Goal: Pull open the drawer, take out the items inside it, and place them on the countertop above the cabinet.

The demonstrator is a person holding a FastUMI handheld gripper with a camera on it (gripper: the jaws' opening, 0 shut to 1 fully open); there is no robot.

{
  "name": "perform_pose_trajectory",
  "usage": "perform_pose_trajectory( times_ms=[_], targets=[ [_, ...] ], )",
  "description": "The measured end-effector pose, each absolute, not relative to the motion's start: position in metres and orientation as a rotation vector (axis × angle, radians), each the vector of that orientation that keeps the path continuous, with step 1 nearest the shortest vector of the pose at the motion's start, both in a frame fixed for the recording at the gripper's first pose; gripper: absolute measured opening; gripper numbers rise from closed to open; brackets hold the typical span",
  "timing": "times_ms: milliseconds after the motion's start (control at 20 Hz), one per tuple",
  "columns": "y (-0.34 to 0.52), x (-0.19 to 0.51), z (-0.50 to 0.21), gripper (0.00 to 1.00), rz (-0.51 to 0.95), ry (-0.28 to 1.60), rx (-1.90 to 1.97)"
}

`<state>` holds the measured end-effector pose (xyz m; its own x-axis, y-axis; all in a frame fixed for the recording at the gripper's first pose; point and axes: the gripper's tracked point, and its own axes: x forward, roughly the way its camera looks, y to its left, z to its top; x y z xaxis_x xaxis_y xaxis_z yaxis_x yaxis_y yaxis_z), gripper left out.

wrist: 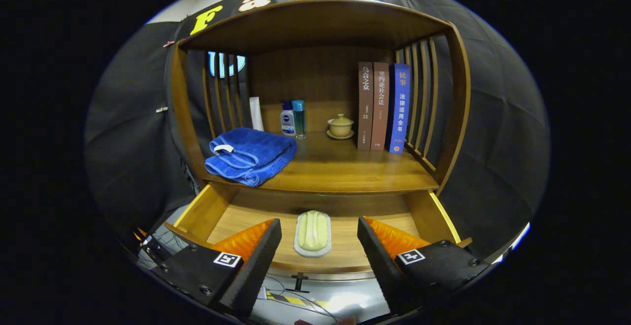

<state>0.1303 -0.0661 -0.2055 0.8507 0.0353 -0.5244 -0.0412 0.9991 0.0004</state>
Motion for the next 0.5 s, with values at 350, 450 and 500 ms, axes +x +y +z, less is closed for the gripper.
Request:
perform_pose_trajectory(
  times_ms=[350, 450, 500],
  targets=[
    [-0.052, 0.173, -0.255, 1.0, 0.118, 0.854, -0.039],
    [-0.049, 0.189, -0.276, 0.99, 0.11, 0.926, -0.071],
    [-0.049, 0.189, -0.29, 0.99, 0.097, 0.983, -0.088]
  ],
)
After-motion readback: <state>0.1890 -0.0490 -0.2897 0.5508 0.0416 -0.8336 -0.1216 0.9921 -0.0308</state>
